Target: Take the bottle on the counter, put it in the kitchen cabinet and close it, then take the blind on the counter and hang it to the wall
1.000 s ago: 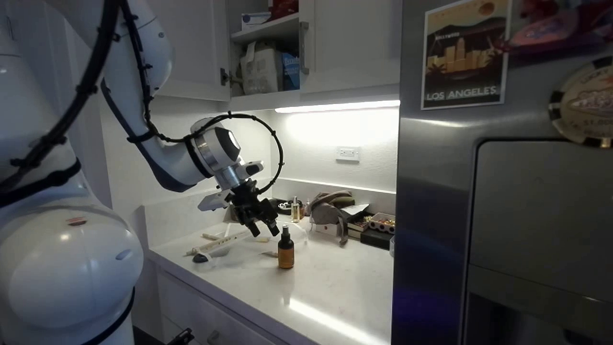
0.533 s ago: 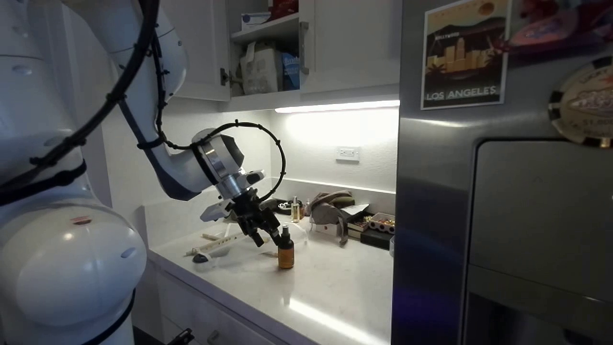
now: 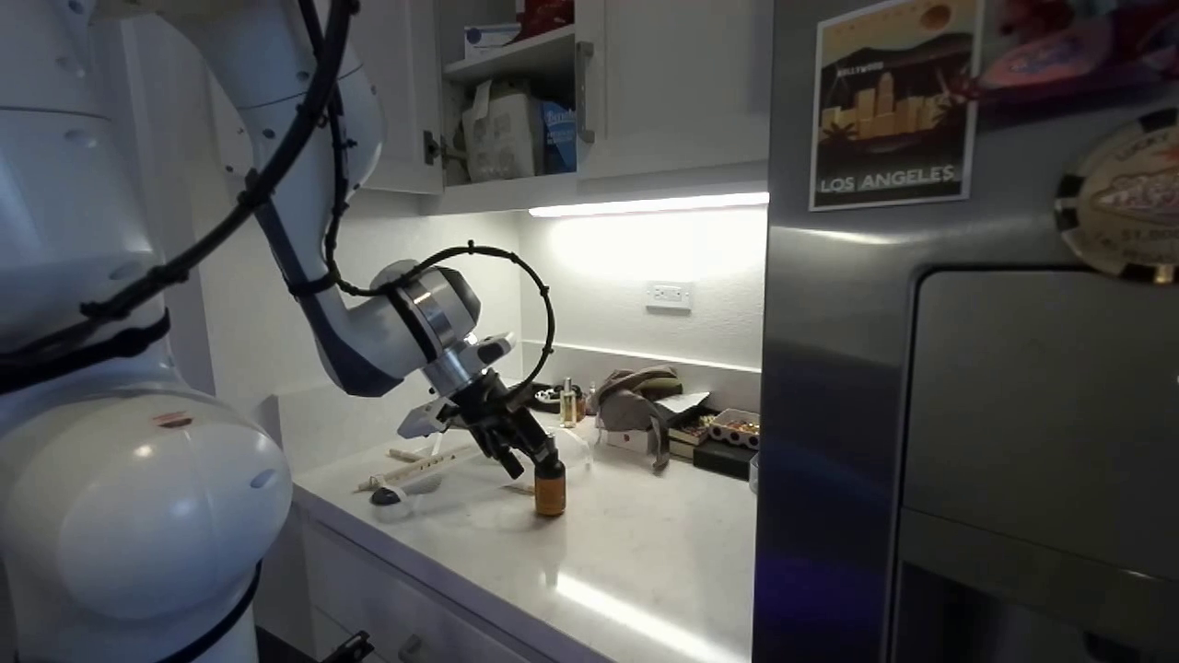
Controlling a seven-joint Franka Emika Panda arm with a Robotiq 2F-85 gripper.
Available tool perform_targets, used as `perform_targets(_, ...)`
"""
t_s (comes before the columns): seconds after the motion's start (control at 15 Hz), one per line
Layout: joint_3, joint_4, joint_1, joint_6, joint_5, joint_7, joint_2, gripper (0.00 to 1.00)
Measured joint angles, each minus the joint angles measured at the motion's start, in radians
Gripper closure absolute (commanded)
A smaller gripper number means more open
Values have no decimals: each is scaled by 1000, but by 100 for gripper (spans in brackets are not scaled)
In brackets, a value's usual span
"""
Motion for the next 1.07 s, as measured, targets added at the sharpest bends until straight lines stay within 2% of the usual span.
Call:
perform_targets(0.33, -38, -6, -23, 93, -142, 134, 35, 0)
perform_targets(0.67, -122, -27, -101, 245, -398, 264, 45, 0)
perform_targets(1.07, -245, -33, -182, 460, -688, 346, 49, 0)
